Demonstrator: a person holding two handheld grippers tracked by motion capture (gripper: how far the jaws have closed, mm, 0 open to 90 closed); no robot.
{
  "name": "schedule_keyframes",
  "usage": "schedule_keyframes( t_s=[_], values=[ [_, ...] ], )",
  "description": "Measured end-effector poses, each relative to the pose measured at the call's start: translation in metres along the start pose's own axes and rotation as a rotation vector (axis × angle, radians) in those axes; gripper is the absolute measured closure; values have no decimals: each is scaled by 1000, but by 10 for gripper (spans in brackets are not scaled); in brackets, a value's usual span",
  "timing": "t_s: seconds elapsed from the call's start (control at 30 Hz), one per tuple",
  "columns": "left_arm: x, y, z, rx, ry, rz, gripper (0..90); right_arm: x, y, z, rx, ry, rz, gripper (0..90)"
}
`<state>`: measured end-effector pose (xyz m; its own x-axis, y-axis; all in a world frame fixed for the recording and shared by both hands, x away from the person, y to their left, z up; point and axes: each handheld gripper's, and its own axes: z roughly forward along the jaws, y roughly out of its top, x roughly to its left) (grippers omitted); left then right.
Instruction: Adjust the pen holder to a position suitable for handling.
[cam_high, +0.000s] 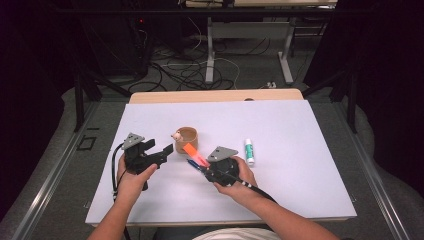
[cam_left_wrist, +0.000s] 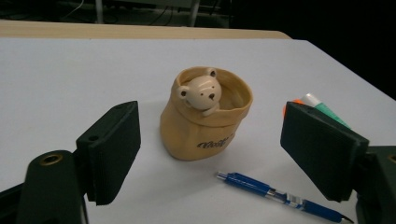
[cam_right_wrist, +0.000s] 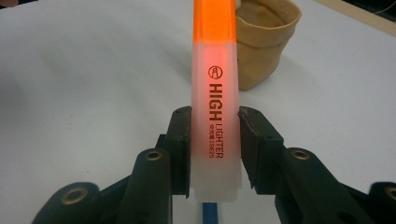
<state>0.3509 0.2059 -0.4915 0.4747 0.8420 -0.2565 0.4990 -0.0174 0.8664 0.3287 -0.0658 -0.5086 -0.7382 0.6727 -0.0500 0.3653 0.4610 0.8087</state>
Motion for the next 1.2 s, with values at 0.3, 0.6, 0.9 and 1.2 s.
schedule_keyframes(
  t_s=[0.3,0.6,0.9,1.2],
  values=[
    [-7,4,-2,-11,-60,-67,249,-5,1,-7,-42,-23,6,662],
    [-15,5,0,34,-133,-157,310,-1,1,-10,-58,-21,-15,662],
    [-16,-1,4,53,-253,-314,404,1,2,-11,-83,-18,-19,662],
    [-16,-5,11,78,-321,-392,468,8,0,-9,-77,9,-25,662]
  ],
)
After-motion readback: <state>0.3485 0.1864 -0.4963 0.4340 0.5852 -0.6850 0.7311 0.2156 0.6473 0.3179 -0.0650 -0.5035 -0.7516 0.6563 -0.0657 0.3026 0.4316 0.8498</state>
